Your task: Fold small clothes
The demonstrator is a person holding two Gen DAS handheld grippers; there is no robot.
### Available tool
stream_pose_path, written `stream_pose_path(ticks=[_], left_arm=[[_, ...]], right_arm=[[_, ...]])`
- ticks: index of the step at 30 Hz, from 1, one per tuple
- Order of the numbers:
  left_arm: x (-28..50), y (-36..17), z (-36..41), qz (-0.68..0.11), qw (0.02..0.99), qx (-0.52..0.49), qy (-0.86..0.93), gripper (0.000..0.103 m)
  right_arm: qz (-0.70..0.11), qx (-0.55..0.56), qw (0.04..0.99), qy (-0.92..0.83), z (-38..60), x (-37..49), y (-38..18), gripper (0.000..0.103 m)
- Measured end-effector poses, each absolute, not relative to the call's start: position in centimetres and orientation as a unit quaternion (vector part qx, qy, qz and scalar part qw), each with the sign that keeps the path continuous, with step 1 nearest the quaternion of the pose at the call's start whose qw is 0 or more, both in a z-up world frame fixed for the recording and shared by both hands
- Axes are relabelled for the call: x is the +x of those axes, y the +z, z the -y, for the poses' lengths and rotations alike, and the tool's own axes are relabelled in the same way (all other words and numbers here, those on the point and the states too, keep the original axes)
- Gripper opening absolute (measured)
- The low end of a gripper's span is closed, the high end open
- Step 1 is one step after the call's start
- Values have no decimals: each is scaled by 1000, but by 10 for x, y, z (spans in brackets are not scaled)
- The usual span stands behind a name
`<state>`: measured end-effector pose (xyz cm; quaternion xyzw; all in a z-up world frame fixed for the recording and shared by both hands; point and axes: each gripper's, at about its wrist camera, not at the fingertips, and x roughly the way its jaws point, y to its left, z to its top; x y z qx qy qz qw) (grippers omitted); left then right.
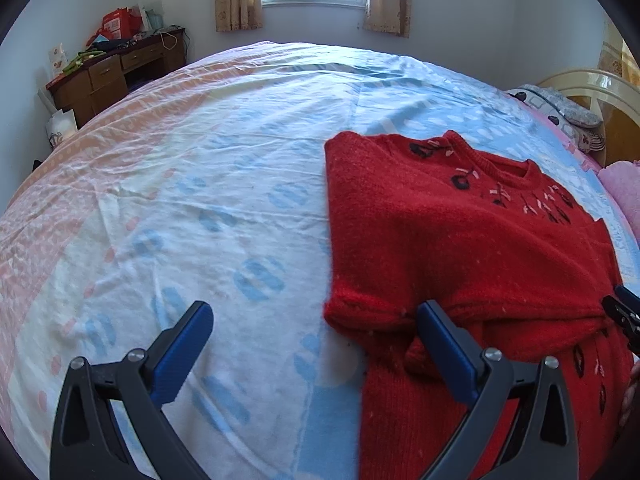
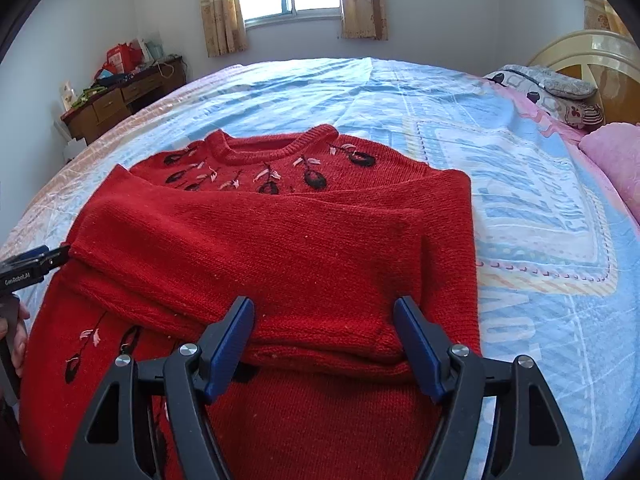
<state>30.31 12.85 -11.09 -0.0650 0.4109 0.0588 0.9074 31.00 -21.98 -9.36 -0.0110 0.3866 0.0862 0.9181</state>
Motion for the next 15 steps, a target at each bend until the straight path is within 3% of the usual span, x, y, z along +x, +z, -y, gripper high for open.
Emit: stream_pose_path(ticks=[15], left_arm=[[241,-103,-110,-403,913,-52,15,103]], right_arm=[[-412,-24,906,96,225,251,-99,82]])
